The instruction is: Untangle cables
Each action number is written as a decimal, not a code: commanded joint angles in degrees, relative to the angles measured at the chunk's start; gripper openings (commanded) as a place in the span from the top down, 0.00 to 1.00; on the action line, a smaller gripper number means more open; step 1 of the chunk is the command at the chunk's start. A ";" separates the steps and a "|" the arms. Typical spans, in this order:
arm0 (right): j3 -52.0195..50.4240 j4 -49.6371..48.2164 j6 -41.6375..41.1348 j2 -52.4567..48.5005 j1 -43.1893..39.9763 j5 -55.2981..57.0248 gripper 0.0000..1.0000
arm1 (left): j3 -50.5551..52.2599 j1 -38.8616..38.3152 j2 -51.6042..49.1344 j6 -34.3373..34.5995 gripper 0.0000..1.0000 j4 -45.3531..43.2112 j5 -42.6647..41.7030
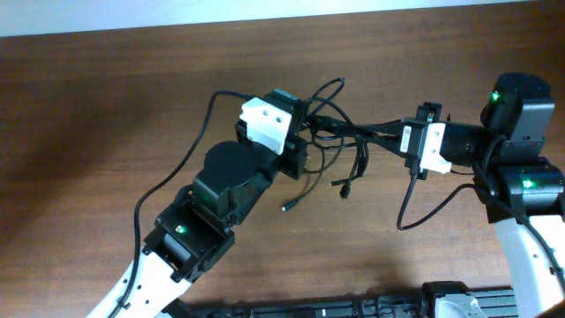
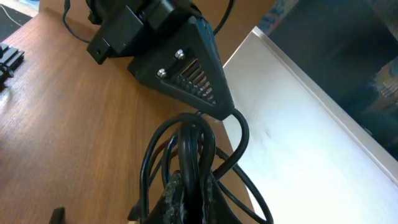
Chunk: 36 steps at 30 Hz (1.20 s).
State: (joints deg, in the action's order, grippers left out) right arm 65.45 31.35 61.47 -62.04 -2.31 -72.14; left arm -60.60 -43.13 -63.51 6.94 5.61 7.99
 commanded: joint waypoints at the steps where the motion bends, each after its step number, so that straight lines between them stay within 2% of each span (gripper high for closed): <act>1: 0.46 0.15 -0.46 0.98 -0.35 -2.82 0.96 | -0.63 1.66 1.40 -0.13 1.00 0.70 4.20; 3: 0.46 0.15 -0.48 0.98 -0.37 -2.10 0.96 | -0.63 1.66 1.42 -1.14 0.96 0.70 -2.27; 9: 0.46 -0.15 -0.46 0.98 -0.42 -0.48 0.96 | -0.63 1.66 1.84 -11.30 0.84 1.42 -26.73; 10: 0.46 -0.31 -0.46 0.98 -0.42 -0.48 0.96 | -0.63 1.66 2.03 -11.82 0.80 2.14 -28.98; 15: 0.46 -0.92 -0.44 0.98 -0.42 -0.46 0.96 | -0.63 1.66 2.71 -11.80 0.75 6.45 -30.45; 22: 0.46 -1.60 -0.46 0.98 -0.42 1.29 0.96 | -0.63 1.66 4.09 -11.76 0.70 7.19 -31.39; 25: 0.46 -1.62 -0.44 0.96 -0.42 2.12 0.96 | -0.63 1.66 5.42 -11.10 0.62 7.21 -31.36; 28: 0.46 -1.81 -0.44 0.96 -0.42 2.56 0.96 | -0.63 1.66 6.60 -9.07 0.58 7.19 -31.39; 29: 0.46 -1.99 -0.44 0.98 -0.42 2.54 0.96 | -0.63 1.66 6.93 -8.81 0.52 7.32 -31.36; 30: 0.46 -2.25 -0.44 0.98 -0.39 2.51 0.96 | -0.63 1.66 7.30 -7.82 0.36 7.34 -31.39; 31: 0.46 -2.29 -0.44 0.98 -0.42 2.49 0.96 | -0.63 1.66 7.30 -7.08 0.30 7.32 -31.39; 32: 0.46 -2.29 -0.44 0.98 -0.39 2.10 0.96 | -0.63 1.66 7.28 -6.47 0.27 7.32 -31.43; 36: 0.46 -2.27 -0.44 0.98 -0.39 -0.59 0.96 | -0.63 1.66 6.71 -6.51 0.28 7.74 -31.12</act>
State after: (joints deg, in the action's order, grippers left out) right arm 65.45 29.52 61.47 -61.67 -2.59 -69.82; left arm -60.62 -41.39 -56.77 -0.84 13.04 -22.28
